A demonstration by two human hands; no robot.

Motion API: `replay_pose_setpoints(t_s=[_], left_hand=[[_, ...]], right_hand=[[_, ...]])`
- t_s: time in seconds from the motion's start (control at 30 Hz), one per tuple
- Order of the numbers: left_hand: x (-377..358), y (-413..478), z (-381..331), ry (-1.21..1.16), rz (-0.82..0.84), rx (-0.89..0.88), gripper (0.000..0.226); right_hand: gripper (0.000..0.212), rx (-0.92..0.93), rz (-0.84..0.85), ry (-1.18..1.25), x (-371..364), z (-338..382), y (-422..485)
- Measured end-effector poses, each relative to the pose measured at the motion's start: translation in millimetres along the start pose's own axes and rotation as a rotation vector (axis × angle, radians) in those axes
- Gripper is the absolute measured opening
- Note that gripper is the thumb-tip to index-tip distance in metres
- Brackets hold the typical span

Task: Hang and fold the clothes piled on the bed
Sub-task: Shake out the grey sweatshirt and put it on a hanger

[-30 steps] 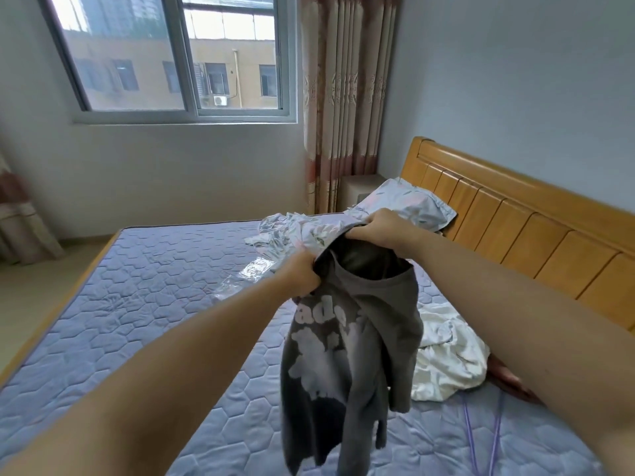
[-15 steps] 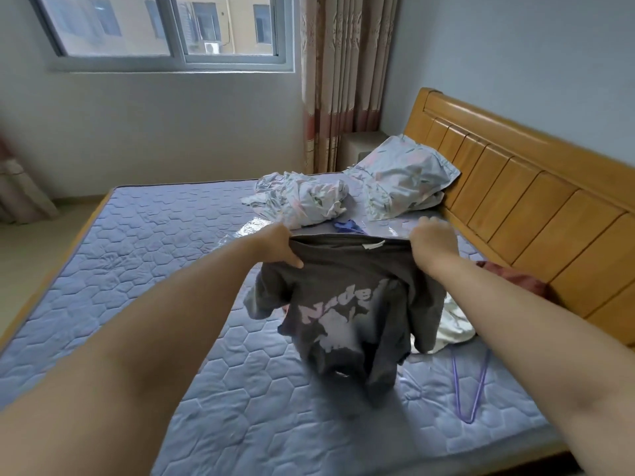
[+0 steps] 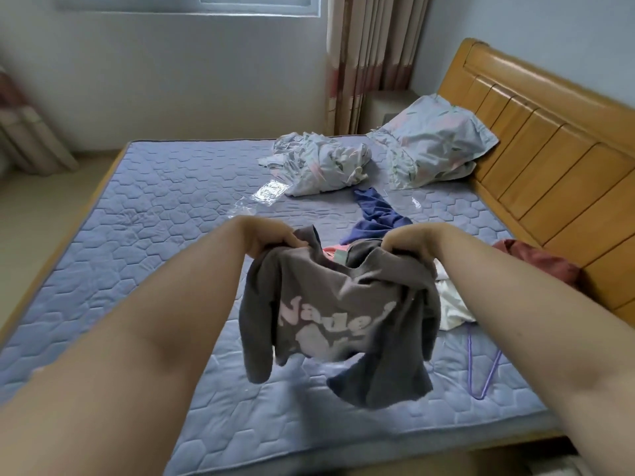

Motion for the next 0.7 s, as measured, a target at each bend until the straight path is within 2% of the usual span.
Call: replay_pose_setpoints(t_s=[0.07, 0.13, 0.2, 0.3, 0.37, 0.43, 0.5, 0.7], left_hand=[[28.2, 12.6, 2.1, 0.052, -0.213, 0.014, 0.031], [64.8, 27.0, -1.8, 0.26, -0.534, 0.006, 0.039], [94.8, 34.3, -12.6, 0.357, -0.861, -0.069, 0.036], [118.5, 67.3, -9.5, 0.193, -1.037, -0.134, 0.04], [117.1, 105.9, -2.4, 0.166, -0.992, -0.158, 0.061], [103.6, 146.2, 11.7, 0.258, -0.909, -0.159, 0.073], [85.1, 186.3, 40.4, 0.311, -0.814, -0.147, 0.074], [13.5, 266.9, 164.4, 0.433, -0.511, -0.052, 0.063]], right_hand=[[0.024, 0.074, -0.251, -0.259, 17.5, 23.4, 13.0], [0.032, 0.144, -0.531, -0.5, 36.6, 49.3, 31.1], [0.029, 0.179, -0.739, -0.521, 58.5, 64.6, 58.8], [0.036, 0.239, -1.001, -0.439, 79.4, 80.1, 102.9], [0.044, 0.257, -1.011, -0.429, 72.3, 81.7, 143.2], [0.052, 0.217, -0.949, -0.4, 52.3, 65.2, 188.0], [0.055, 0.178, -0.865, -0.381, 23.8, 38.7, 227.0], [0.044, 0.066, -0.554, -0.411, -78.1, -75.1, 313.2]])
Point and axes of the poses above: each hand's wrist, its own y-axis towards the middle knuckle, its own x-axis out of the back of the hand, z = x × y, the point moved 8 cm from there along y, towards the middle knuckle, and after that the axes turned 3 degrees about x, right-handed, at the moved point
